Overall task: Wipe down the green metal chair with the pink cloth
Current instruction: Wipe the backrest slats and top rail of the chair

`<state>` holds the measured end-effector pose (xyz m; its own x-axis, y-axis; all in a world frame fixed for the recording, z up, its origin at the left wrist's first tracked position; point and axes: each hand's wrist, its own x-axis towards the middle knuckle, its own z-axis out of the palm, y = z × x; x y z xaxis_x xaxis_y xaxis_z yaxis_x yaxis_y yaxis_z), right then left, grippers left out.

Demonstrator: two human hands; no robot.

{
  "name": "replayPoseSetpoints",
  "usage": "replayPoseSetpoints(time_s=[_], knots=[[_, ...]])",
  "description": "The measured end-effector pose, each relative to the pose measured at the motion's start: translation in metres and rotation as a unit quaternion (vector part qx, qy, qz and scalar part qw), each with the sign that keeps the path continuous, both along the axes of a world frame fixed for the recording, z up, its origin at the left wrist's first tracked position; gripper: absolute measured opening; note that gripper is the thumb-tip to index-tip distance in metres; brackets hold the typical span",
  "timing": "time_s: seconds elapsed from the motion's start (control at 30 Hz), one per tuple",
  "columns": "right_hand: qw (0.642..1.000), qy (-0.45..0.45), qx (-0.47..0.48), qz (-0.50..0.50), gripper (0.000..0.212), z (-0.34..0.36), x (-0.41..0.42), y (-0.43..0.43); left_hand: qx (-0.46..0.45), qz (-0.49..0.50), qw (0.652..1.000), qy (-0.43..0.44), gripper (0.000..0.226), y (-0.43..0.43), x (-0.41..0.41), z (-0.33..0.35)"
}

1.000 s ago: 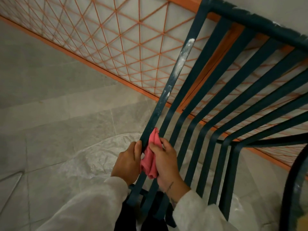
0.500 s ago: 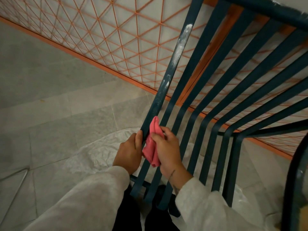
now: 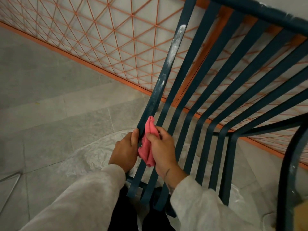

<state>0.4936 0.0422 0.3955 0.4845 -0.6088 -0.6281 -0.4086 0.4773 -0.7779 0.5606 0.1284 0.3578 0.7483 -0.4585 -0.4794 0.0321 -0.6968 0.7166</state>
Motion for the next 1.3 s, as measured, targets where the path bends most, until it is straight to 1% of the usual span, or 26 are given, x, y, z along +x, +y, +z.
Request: replayPoseSetpoints(time_s=[0.1,0.17,0.3,0.37,0.43,0.5,0.6,0.7,0.77,0.83,0.93,1.0,1.07,1.17,1.2,1.3], knots=[[1.000,0.009,0.002,0.022,0.019,-0.004,-0.012,0.011,0.002,0.001,1.000,0.000,0.053,0.000,0.000,0.001],[1.000,0.008,-0.001,0.022,0.017,-0.005,-0.008,0.003,0.004,0.004,1.000,-0.004,0.054,-0.001,-0.001,0.002],[0.999,0.013,-0.021,-0.020,0.019,-0.005,0.017,-0.019,0.008,0.001,1.000,-0.011,0.050,-0.001,0.000,0.003],[0.999,0.012,-0.026,-0.030,0.020,-0.006,0.018,-0.016,0.003,-0.001,1.000,-0.008,0.050,-0.001,0.000,0.003],[1.000,0.015,-0.022,-0.013,0.021,-0.004,0.008,-0.003,-0.002,0.000,1.000,-0.003,0.051,0.000,0.000,0.003],[1.000,0.014,-0.005,0.012,0.016,-0.003,-0.009,0.014,-0.003,0.000,1.000,-0.001,0.051,-0.001,-0.001,0.003],[0.999,0.017,0.012,0.027,0.017,-0.002,-0.018,0.020,0.002,-0.007,1.000,-0.020,0.050,-0.002,-0.001,0.003],[1.000,0.012,0.018,0.009,0.019,-0.004,-0.003,0.001,0.007,-0.012,1.000,-0.026,0.051,-0.001,0.000,0.002],[1.000,0.015,-0.001,-0.016,0.024,-0.002,0.012,-0.013,0.012,-0.021,0.999,-0.034,0.050,-0.001,0.000,0.001],[0.999,0.022,-0.013,-0.035,0.024,-0.003,0.020,-0.017,0.010,-0.030,0.999,-0.040,0.048,-0.001,0.000,0.000],[0.999,0.022,0.012,-0.036,0.023,-0.002,0.008,-0.001,-0.001,-0.036,0.999,-0.036,0.048,0.000,0.001,0.002],[0.999,0.026,0.023,-0.015,0.022,0.000,-0.005,0.015,-0.002,-0.057,0.997,-0.054,0.050,0.002,0.001,0.004],[1.000,0.030,0.000,-0.008,0.020,0.000,-0.009,0.021,-0.003,-0.054,0.997,-0.057,0.050,0.001,0.002,0.005],[0.996,0.053,-0.071,0.007,0.018,0.002,0.004,0.004,-0.007,-0.037,0.999,-0.039,0.046,0.000,0.002,0.003],[0.994,0.054,-0.090,0.010,0.015,0.003,0.011,-0.007,-0.005,-0.029,0.999,-0.034,0.048,-0.001,0.001,0.002],[0.990,0.058,-0.126,0.015,0.017,0.006,0.031,-0.035,0.004,-0.012,0.999,-0.031,0.052,0.000,0.001,-0.002]])
